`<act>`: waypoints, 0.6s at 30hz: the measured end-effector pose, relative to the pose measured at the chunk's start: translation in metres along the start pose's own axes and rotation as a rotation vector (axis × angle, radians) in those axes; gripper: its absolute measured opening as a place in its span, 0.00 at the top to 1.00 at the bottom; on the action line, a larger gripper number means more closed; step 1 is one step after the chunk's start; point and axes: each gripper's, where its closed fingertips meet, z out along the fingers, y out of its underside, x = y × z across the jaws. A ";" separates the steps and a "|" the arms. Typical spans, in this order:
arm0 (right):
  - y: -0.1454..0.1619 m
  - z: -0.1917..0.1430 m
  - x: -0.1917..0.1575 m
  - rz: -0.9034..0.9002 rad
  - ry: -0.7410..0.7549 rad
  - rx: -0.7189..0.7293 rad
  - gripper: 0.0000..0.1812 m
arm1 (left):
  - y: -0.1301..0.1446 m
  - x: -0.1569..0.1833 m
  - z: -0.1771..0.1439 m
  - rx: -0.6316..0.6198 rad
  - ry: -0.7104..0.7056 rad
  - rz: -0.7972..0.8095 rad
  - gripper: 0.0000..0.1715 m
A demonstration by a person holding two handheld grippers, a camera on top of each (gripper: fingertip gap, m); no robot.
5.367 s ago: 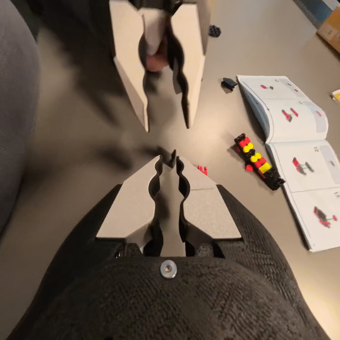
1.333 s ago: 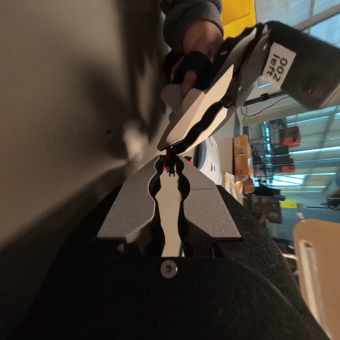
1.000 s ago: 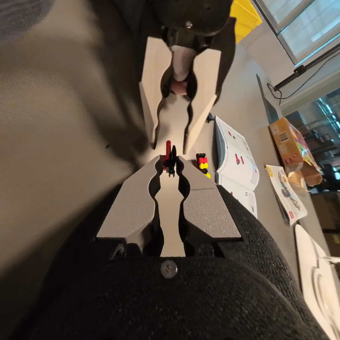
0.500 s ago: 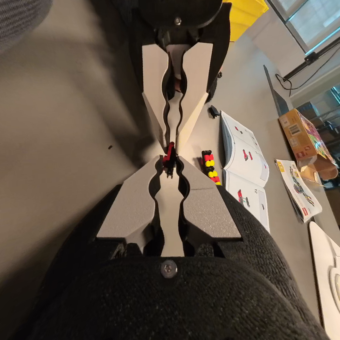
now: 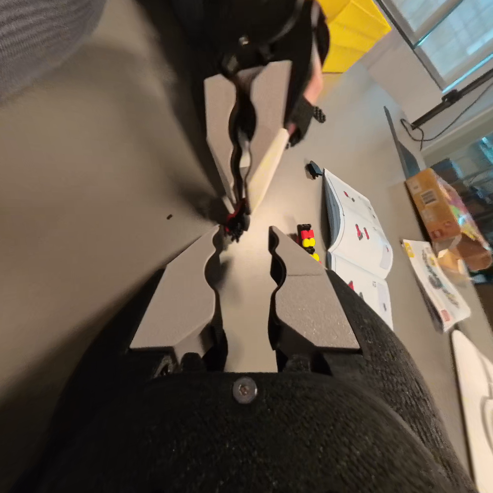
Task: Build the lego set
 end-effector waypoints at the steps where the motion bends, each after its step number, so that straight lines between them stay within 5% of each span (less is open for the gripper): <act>1: -0.002 -0.002 0.003 0.033 -0.001 0.016 0.80 | 0.002 0.000 -0.002 -0.017 -0.023 0.082 0.97; 4: -0.007 -0.007 0.009 0.085 0.006 0.067 0.79 | 0.006 0.004 -0.007 -0.034 -0.067 0.244 0.96; 9: -0.005 -0.013 0.023 0.065 0.105 0.088 0.78 | 0.009 0.006 -0.020 -0.009 -0.057 0.233 0.88; 13: -0.010 -0.029 0.051 0.083 0.270 0.179 0.71 | 0.020 -0.004 -0.041 -0.036 -0.076 0.124 0.75; 18: -0.003 -0.062 0.096 0.141 0.552 0.259 0.71 | 0.047 -0.067 -0.105 0.019 -0.426 -0.215 0.74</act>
